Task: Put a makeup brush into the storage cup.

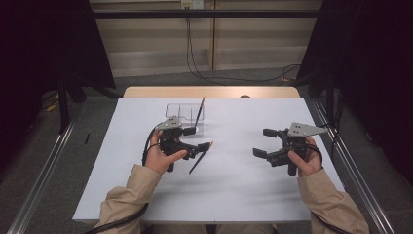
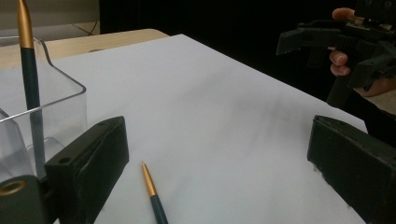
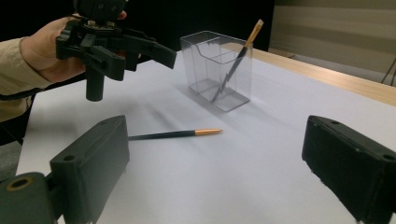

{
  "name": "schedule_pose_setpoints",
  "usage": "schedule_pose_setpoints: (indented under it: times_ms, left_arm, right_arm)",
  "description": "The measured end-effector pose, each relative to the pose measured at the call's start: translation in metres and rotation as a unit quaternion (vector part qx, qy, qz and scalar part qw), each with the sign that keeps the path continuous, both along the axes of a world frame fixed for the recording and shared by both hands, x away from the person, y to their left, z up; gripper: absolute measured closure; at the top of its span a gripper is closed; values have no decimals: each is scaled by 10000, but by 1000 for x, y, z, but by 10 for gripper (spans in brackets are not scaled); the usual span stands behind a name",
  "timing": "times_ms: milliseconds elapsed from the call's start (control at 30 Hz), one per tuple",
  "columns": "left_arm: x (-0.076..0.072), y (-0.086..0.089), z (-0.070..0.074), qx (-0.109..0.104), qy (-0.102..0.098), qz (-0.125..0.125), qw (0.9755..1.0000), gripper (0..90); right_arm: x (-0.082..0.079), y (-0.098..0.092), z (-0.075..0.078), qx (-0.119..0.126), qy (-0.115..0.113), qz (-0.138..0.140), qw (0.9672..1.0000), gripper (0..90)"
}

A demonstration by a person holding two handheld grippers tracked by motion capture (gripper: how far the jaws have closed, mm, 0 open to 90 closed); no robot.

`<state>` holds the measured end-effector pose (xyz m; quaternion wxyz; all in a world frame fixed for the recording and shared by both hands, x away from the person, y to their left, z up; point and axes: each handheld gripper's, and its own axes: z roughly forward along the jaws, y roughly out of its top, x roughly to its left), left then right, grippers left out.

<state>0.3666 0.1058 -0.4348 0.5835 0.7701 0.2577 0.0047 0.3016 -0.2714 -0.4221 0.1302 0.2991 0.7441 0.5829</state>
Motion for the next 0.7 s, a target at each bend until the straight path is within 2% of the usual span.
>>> schedule_pose_setpoints:
  times_ms: [367,500,700]
  left_arm:
    - [1,-3,-1,88,3,7,10000,52]
    - [2,-7,-2,279,19,-1,9996,52]
    - [4,-15,-5,598,181,-40,9980,53]
  right_arm:
    - [-12,-21,-3,-31,-40,-187,9998,64]
    - [-15,-26,-7,-48,-50,-272,9996,64]
    - [-16,-27,-7,-53,-82,-279,9996,64]
